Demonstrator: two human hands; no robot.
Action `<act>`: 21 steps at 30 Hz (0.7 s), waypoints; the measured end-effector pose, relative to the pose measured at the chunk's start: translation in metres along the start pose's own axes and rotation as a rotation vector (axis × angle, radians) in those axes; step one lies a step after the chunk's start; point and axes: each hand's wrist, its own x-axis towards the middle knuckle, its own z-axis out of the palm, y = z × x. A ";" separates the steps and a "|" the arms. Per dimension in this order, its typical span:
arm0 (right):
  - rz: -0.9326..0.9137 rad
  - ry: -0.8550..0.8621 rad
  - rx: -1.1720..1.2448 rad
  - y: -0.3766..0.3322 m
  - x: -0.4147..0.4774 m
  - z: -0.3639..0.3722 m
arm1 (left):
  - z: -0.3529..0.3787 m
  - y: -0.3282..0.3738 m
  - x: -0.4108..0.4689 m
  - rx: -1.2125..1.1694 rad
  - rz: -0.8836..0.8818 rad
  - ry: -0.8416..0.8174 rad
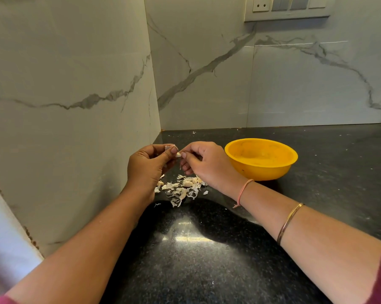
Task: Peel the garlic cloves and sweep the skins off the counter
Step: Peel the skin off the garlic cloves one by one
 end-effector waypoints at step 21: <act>-0.129 0.065 -0.232 0.002 -0.003 0.009 | 0.000 0.001 -0.001 0.085 0.050 -0.028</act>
